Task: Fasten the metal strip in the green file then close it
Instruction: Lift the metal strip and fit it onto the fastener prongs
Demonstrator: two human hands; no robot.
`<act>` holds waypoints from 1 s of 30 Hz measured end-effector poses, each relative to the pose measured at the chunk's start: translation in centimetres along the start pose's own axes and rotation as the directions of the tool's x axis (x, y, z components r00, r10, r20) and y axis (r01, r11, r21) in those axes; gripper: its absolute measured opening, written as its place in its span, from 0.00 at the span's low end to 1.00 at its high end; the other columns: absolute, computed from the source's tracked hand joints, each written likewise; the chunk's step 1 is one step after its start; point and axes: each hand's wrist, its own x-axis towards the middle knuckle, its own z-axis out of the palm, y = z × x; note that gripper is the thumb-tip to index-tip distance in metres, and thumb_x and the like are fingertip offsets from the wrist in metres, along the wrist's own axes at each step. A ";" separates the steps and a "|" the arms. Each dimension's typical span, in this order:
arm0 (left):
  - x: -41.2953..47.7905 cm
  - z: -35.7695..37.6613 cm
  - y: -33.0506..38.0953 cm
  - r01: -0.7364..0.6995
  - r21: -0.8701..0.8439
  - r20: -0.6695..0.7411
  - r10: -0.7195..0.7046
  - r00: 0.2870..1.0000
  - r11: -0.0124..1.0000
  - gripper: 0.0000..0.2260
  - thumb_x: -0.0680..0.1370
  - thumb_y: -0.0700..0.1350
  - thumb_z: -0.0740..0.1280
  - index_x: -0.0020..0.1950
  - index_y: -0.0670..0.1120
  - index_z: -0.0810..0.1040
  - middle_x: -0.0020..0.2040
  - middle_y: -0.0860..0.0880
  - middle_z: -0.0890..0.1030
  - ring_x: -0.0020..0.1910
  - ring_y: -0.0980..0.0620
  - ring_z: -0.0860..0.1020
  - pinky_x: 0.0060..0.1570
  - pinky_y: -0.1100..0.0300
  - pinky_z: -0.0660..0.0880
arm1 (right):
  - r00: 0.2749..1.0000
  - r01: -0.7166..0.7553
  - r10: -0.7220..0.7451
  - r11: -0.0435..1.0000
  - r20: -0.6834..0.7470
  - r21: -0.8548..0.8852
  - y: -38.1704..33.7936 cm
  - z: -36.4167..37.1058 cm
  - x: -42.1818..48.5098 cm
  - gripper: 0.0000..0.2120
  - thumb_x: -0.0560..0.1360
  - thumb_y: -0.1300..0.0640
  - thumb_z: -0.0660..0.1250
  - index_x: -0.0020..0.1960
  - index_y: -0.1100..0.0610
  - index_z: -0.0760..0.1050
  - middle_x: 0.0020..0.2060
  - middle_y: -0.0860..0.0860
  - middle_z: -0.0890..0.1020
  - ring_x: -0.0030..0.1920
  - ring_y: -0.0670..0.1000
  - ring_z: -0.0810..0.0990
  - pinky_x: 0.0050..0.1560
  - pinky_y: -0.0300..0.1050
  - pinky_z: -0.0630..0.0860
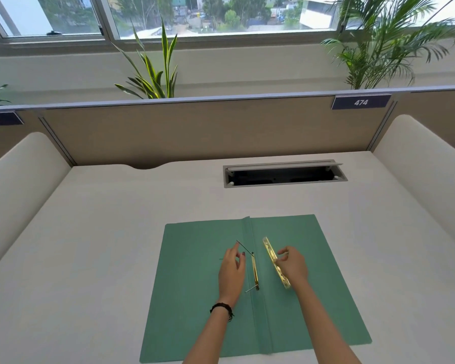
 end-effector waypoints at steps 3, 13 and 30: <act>0.1 -0.1 0.2 0.021 -0.026 0.003 -0.021 1.000 0.999 0.18 0.80 0.46 0.59 0.70 0.48 0.67 0.40 0.55 0.74 0.27 0.56 0.66 0.33 0.64 0.67 | 0.995 -0.024 0.002 0.977 0.102 0.214 -2.0 -0.1 -0.6 0.10 0.70 0.68 0.69 0.51 0.65 0.77 0.38 0.58 0.80 0.36 0.54 0.79 0.38 0.44 0.76; 0.1 -0.7 0.5 0.034 -0.009 0.077 -0.033 0.996 0.999 0.18 0.81 0.45 0.55 0.71 0.52 0.67 0.48 0.50 0.81 0.37 0.58 0.74 0.37 0.63 0.69 | 0.964 -0.033 -0.086 0.901 0.251 0.434 -6.2 -0.1 -3.5 0.07 0.71 0.70 0.68 0.45 0.61 0.76 0.34 0.55 0.81 0.30 0.48 0.78 0.21 0.29 0.70; 0.3 -0.7 0.5 -0.052 -0.058 0.086 0.057 0.995 0.997 0.11 0.81 0.44 0.55 0.53 0.54 0.76 0.42 0.53 0.78 0.38 0.57 0.75 0.35 0.64 0.69 | 0.951 -0.059 -0.063 0.925 0.303 0.376 -5.9 0.0 -3.9 0.08 0.71 0.69 0.67 0.50 0.64 0.77 0.34 0.55 0.81 0.28 0.46 0.78 0.21 0.31 0.68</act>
